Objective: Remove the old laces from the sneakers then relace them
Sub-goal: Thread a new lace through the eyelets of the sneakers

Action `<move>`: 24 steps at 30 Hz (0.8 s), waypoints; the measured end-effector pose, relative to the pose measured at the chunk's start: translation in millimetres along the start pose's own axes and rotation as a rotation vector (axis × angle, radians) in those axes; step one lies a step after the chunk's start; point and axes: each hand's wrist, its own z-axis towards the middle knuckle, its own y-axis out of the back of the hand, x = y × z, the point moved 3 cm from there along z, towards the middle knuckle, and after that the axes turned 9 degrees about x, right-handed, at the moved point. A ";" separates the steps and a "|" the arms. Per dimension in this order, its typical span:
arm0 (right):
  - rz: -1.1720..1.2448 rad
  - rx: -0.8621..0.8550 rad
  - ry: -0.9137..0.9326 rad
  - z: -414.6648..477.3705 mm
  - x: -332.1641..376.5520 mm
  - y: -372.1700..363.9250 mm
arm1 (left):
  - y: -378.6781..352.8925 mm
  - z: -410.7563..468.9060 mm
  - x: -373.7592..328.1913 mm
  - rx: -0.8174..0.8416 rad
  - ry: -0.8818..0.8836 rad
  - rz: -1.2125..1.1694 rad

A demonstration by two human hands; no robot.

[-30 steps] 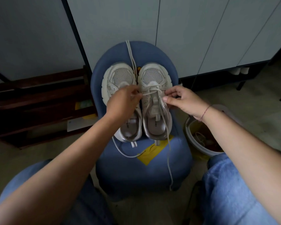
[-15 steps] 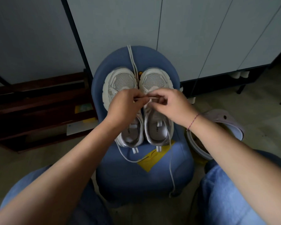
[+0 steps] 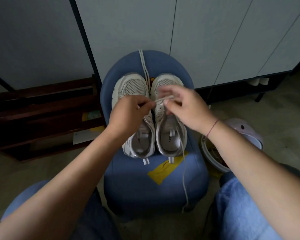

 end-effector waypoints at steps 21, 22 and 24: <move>-0.157 0.012 -0.003 -0.8 -7.5 2.9 | -8.0 0.3 -4.9 0.186 0.195 -0.463; -0.144 -0.051 -0.006 0.1 -10.0 8.2 | -7.9 0.4 -4.0 0.204 0.197 -0.455; -0.087 -0.183 -0.040 2.5 -17.2 19.8 | -7.9 1.1 -0.7 0.238 0.199 -0.442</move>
